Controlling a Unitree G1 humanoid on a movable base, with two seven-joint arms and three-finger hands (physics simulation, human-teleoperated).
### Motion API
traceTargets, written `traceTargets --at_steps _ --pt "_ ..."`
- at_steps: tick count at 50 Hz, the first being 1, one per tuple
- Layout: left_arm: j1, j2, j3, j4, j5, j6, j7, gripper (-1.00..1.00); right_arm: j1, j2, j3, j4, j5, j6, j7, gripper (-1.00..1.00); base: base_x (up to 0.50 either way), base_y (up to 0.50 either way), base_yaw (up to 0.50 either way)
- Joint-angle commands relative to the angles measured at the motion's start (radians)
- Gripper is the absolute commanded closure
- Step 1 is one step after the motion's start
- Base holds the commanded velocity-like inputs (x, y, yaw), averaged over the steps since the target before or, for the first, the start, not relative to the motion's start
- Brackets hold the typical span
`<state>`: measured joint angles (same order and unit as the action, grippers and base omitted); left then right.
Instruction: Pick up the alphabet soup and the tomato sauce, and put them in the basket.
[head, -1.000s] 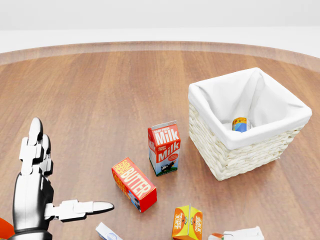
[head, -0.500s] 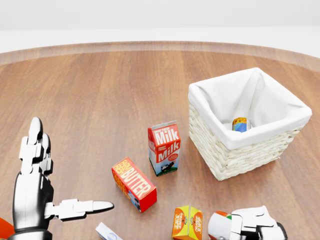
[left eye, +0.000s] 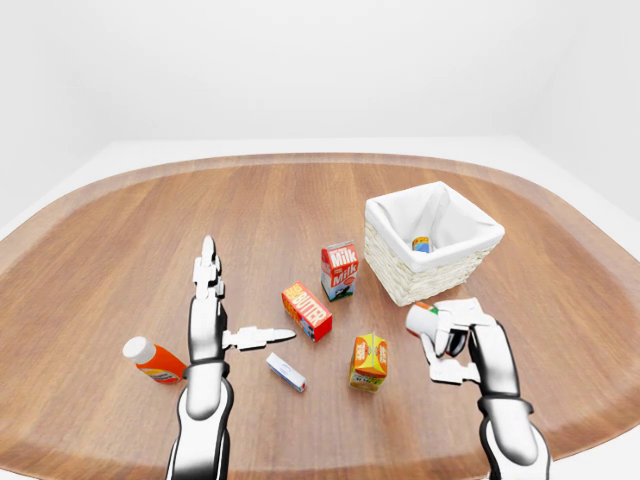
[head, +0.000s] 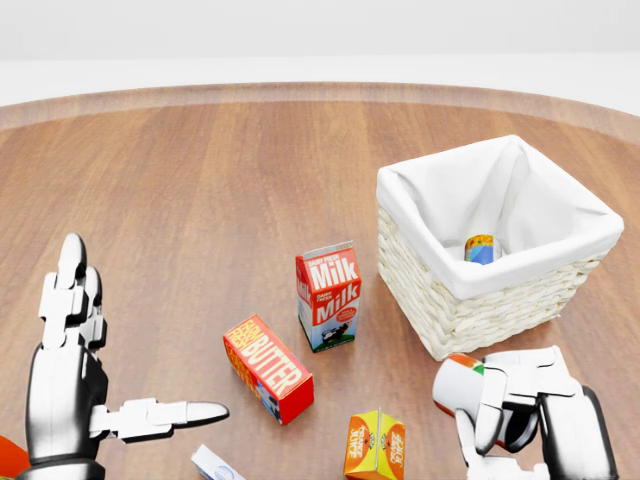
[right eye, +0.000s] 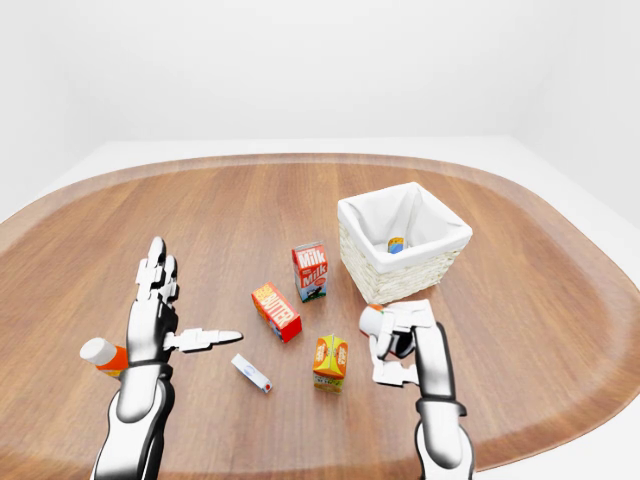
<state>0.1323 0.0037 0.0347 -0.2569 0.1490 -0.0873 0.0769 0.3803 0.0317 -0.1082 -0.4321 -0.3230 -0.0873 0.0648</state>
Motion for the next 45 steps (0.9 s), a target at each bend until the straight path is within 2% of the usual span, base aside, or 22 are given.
traceTargets --at_steps 1,9,13,17,26,32,41,45 --pt "0.001 0.0 0.001 -0.001 0.001 0.0 0.002 -1.0 -0.083 -0.003 -0.019 -0.07 -0.023 0.0 -0.017 1.0 0.0 0.0 0.0" --pt "-0.003 0.0 0.002 0.001 0.001 0.0 0.002 -1.0 -0.163 -0.023 -0.011 -0.08 -0.053 0.0 -0.03 1.0 0.0 0.0 0.0" --pt "-0.006 0.001 0.004 0.003 0.0 0.0 0.002 -1.0 -0.222 -0.042 -0.014 -0.03 -0.145 0.0 -0.095 1.0 0.0 0.0 0.0" --pt "-0.007 0.001 0.005 0.007 -0.002 0.0 0.001 -1.0 -0.284 -0.06 0.0 0.02 -0.167 0.0 -0.114 1.0 0.0 0.0 0.0" --pt "-0.009 0.001 0.005 -0.003 -0.003 0.0 0.001 -1.0 -0.354 -0.082 0.014 0.032 -0.197 0.0 -0.128 1.0 0.0 0.0 0.0" --pt "-0.012 0.002 0.007 0.009 -0.005 0.0 0.001 -1.0 -0.413 -0.109 0.003 0.096 -0.286 0.0 -0.195 1.0 0.0 0.0 0.0" --pt "-0.01 0.001 0.005 0.005 -0.003 0.0 0.001 -1.0 -0.475 -0.131 0.0 0.152 -0.311 0.0 -0.216 1.0 0.0 0.0 0.0" --pt "-0.007 0.001 0.003 0.003 -0.002 0.0 0.001 -1.0 -0.504 -0.145 0.0 0.19 -0.368 0.0 -0.26 1.0 0.0 0.0 0.0"
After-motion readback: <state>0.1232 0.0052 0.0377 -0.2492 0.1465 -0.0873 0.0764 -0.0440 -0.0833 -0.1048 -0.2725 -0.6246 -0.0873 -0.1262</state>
